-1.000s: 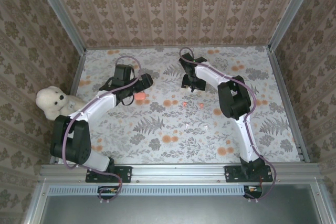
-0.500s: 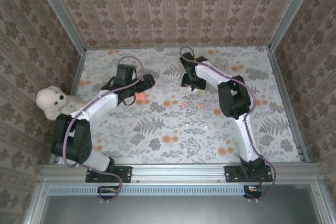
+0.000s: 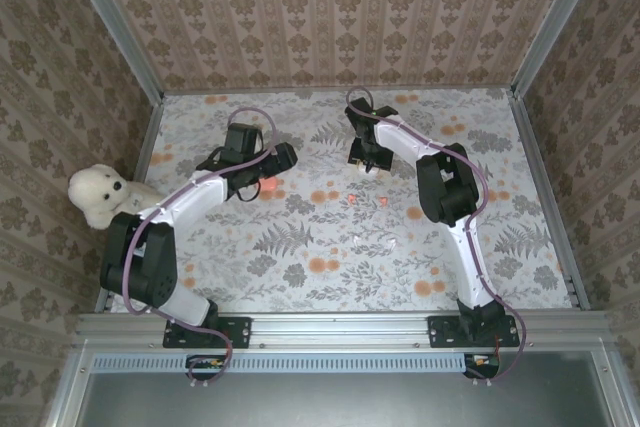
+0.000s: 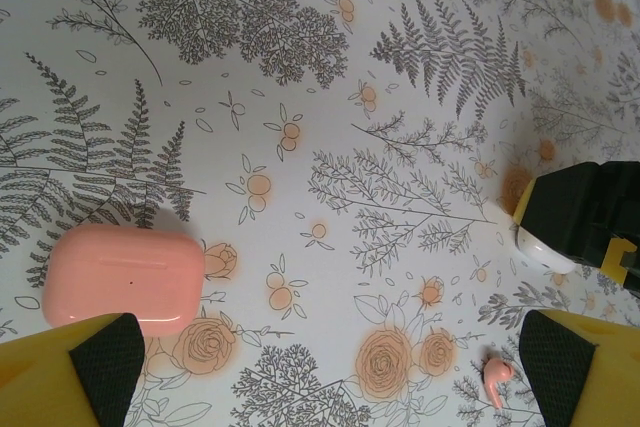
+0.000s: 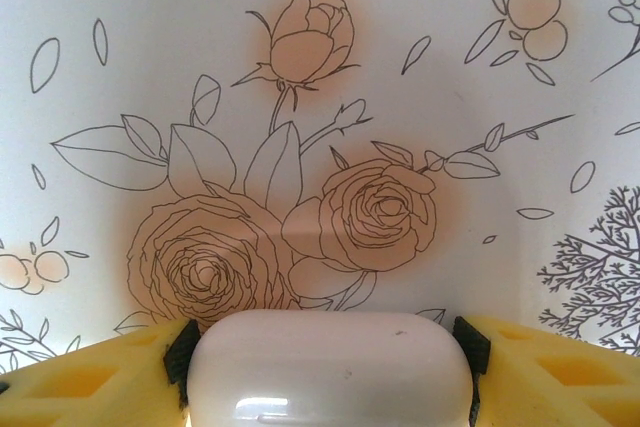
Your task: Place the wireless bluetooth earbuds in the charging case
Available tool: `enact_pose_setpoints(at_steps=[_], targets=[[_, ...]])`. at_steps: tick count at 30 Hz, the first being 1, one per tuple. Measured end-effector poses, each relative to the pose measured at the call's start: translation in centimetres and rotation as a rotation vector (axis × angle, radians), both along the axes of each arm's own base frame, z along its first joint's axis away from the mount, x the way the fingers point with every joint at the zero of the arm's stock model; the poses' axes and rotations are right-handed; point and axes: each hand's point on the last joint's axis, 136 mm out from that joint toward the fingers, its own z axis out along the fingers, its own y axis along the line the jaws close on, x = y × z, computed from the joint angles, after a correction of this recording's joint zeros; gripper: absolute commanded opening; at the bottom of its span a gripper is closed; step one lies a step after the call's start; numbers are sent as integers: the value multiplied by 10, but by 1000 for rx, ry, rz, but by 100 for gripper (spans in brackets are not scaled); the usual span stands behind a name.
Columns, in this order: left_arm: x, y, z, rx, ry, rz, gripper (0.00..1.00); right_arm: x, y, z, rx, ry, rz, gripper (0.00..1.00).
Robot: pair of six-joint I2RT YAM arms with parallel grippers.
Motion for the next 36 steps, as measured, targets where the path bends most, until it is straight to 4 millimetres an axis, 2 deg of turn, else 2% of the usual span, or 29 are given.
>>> enact_pose_setpoints(at_steps=[6,12,19,24,27,31,36], targets=[[1,0,-7,8,15,2,100,-1,2,0,0,-1,5,73],[2,-3,-3,5,6,-3,100,-1,3,0,-3,-3,7,72],[3,-6,-9,9,17,-10,100,-2,7,0,-5,-6,12,58],[10,-8,-6,-9,-12,-11,100,-2,10,2,10,-11,10,54],[20,-11,2,-64,-75,-24,100,-1,18,4,68,-18,1,54],[24,-16,0,-126,-123,-54,100,2,40,10,182,-31,-8,54],[18,-44,-17,-223,-166,-144,97,4,60,27,328,-55,-58,53]])
